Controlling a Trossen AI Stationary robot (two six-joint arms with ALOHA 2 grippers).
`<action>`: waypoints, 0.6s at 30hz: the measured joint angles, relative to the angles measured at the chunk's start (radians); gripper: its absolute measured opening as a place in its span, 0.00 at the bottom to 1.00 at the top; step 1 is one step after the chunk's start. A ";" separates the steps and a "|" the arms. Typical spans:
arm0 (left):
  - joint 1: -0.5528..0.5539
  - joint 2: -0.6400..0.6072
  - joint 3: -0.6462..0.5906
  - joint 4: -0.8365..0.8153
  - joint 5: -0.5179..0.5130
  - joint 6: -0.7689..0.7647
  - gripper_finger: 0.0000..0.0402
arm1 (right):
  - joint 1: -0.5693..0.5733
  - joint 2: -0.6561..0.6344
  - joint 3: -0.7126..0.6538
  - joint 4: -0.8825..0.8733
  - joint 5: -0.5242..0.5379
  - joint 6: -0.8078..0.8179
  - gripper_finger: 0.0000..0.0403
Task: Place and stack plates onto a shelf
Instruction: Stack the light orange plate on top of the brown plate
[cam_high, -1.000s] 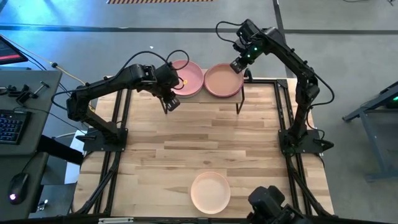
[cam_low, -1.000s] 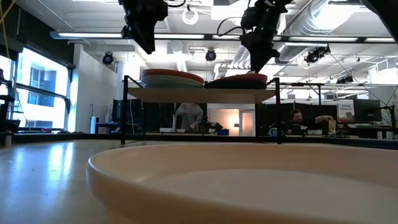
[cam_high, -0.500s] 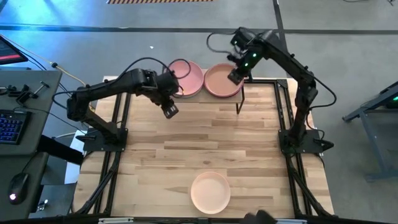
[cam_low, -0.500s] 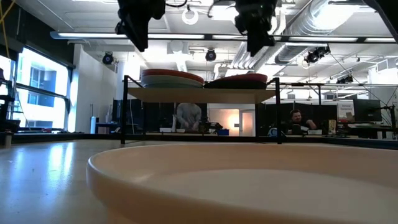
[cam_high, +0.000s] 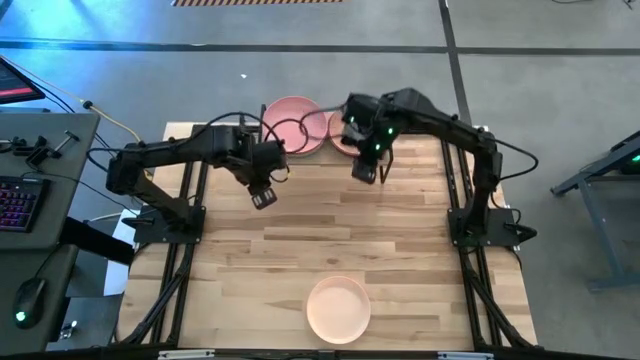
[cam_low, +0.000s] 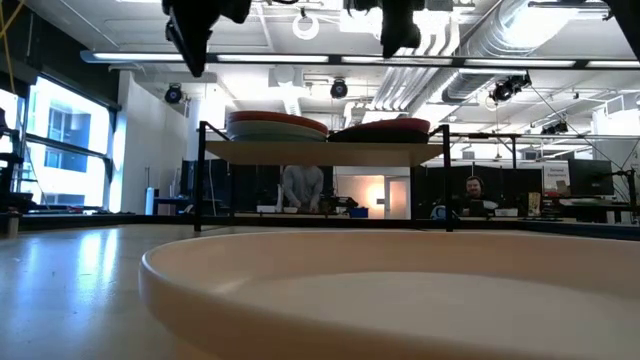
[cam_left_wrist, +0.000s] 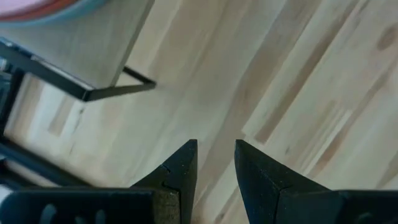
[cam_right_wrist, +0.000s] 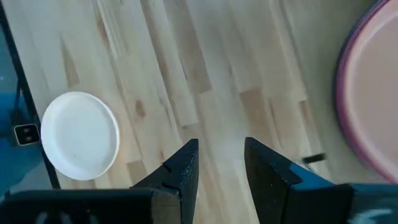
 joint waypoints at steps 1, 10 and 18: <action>-0.012 0.000 0.000 -0.012 -0.014 -0.008 0.24 | 0.024 0.000 0.000 0.000 0.014 0.019 0.27; -0.175 -0.097 0.000 -0.069 -0.069 -0.122 0.24 | 0.206 0.001 0.000 0.008 0.127 0.192 0.27; -0.326 -0.222 0.000 -0.076 -0.125 -0.268 0.24 | 0.348 0.001 0.000 0.022 0.216 0.354 0.27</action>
